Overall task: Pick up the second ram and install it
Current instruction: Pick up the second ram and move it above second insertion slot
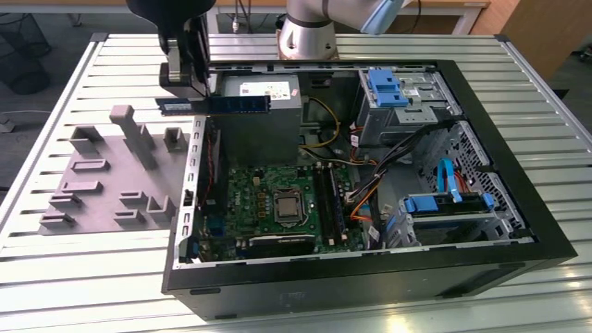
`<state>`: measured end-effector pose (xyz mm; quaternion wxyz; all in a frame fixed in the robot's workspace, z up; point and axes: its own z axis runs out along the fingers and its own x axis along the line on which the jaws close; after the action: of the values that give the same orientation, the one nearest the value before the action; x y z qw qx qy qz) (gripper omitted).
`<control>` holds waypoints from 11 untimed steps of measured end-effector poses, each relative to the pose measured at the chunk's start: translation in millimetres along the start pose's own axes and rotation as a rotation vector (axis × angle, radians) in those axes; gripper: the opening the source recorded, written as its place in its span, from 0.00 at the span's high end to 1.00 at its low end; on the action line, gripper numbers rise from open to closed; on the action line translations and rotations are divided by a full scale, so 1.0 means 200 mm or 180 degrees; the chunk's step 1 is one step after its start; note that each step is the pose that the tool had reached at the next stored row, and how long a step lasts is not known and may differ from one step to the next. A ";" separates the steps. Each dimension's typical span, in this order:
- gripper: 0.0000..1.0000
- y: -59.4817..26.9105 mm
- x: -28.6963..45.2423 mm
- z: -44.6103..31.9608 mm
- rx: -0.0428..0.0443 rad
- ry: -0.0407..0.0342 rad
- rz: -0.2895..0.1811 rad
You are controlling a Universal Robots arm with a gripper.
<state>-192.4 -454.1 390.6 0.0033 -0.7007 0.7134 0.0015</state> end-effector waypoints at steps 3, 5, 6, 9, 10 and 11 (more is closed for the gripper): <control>0.86 -0.011 0.000 0.000 0.0000 0.0000 0.0000; 0.86 -0.017 0.000 0.000 0.0000 0.0000 0.0000; 0.86 -0.021 0.000 0.000 0.0000 0.0000 0.0000; 0.86 -0.030 0.000 0.000 0.0000 0.0000 0.0000; 0.86 -0.034 -0.001 0.000 0.0000 0.0000 0.0000; 0.86 -0.037 -0.001 0.000 0.0000 0.0000 0.0000</control>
<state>-184.9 -454.1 390.6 0.0033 -0.7007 0.7134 0.0015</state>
